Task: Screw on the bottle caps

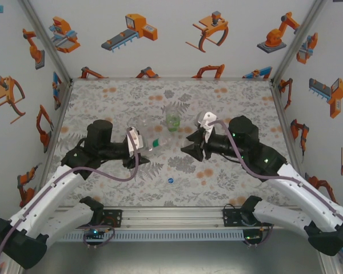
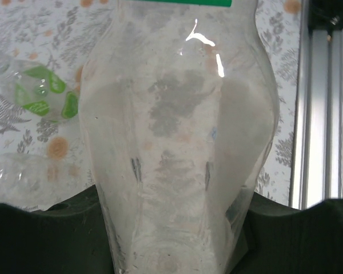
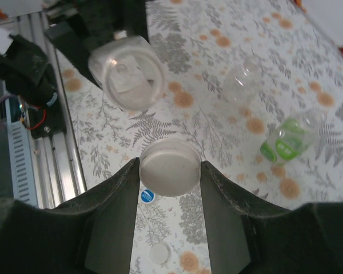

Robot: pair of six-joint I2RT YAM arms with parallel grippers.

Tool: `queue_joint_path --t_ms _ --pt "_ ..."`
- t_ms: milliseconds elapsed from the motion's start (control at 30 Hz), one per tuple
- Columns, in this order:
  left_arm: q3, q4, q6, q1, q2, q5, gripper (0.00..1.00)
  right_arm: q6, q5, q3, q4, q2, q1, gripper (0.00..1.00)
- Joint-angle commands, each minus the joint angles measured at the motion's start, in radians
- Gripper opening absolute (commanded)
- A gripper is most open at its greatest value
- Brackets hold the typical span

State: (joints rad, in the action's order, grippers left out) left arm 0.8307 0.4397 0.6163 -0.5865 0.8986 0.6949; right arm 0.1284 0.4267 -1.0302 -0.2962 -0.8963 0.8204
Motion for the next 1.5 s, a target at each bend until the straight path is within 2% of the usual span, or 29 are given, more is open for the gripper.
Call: queue_joint_path --t_ms 0,67,200,400,600,1233,1467 --pt "0.040 0.086 0.106 -0.032 0.014 0.005 0.00 0.180 0.169 -0.025 0.006 0.020 0.000 0.19" --pt "0.033 0.086 0.121 -0.043 0.025 0.008 0.00 0.250 0.213 -0.045 -0.040 0.019 0.000 0.18" --pt "0.043 0.082 0.120 -0.059 0.060 0.032 0.00 0.295 0.237 -0.080 -0.090 0.018 0.000 0.18" --pt "0.046 0.082 0.117 -0.066 0.046 0.050 0.00 0.309 0.287 -0.072 -0.054 0.011 0.006 0.18" --pt "0.038 0.077 0.114 -0.074 0.029 0.048 0.00 0.309 0.254 -0.061 -0.021 -0.011 0.016 0.18" --pt "0.036 0.069 0.105 -0.086 0.019 0.032 0.00 0.305 0.299 -0.073 0.019 -0.085 0.062 0.18" --pt "0.035 0.068 0.101 -0.086 0.023 0.031 0.00 0.309 0.258 -0.092 -0.006 -0.100 0.072 0.18"
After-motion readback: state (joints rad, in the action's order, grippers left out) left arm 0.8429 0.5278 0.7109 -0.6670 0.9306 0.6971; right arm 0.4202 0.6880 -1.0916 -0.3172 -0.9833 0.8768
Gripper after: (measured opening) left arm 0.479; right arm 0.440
